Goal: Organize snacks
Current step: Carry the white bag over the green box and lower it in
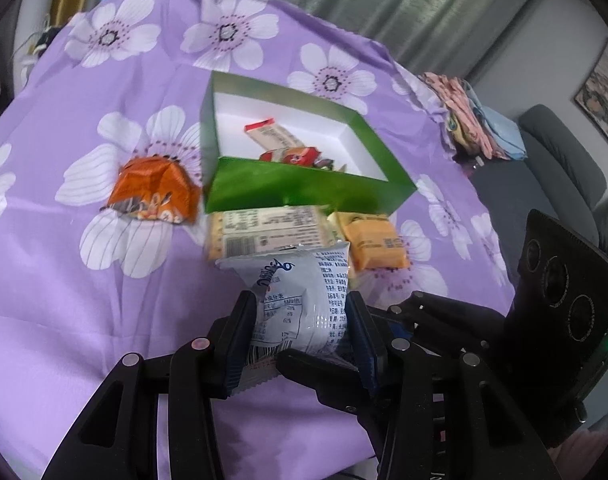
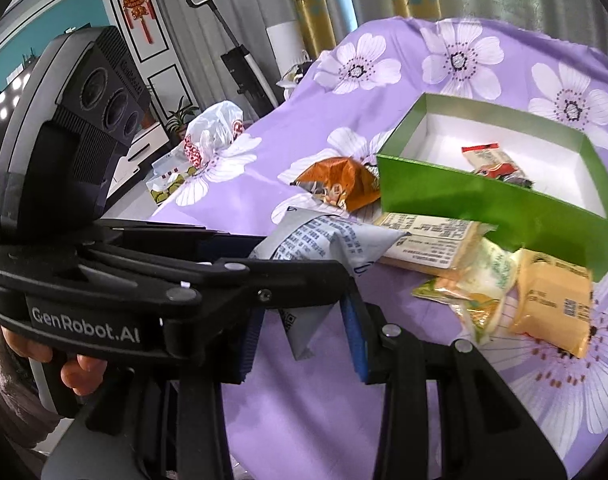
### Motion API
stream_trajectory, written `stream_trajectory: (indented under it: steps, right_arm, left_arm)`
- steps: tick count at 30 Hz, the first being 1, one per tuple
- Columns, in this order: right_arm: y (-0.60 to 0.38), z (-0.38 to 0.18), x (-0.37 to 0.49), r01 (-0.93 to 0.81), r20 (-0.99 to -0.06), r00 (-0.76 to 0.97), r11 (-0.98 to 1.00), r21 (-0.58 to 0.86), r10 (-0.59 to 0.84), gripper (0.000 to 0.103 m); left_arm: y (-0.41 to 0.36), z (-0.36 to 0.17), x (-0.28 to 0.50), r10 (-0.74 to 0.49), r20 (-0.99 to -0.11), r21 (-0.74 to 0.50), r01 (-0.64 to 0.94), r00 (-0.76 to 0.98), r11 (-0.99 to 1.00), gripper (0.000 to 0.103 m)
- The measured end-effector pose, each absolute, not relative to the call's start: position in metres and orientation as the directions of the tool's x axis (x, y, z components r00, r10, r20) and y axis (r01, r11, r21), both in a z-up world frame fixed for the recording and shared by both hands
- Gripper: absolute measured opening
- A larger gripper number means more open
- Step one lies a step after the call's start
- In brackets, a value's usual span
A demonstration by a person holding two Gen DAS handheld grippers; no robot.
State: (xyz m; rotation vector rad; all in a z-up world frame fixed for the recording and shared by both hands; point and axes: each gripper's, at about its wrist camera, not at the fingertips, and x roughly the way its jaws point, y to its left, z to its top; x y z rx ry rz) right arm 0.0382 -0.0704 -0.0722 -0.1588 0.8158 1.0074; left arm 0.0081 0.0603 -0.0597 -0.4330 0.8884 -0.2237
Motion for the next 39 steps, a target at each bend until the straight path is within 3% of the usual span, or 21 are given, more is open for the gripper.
stream_trajectory:
  steps: [18, 39]
  right_arm:
    - [-0.103, -0.052, 0.041, -0.787, -0.608, 0.34, 0.571, 0.234, 0.717, 0.039]
    - [-0.12, -0.064, 0.061, -0.753, -0.598, 0.349, 0.596, 0.28, 0.722, 0.039]
  left_arm:
    - [0.024, -0.033, 0.022, -0.342, -0.707, -0.387, 0.067, 0.619, 0.92, 0.046]
    - [0.008, -0.047, 0.05, -0.353, -0.737, -0.379, 0.081, 0.576, 0.922, 0.046]
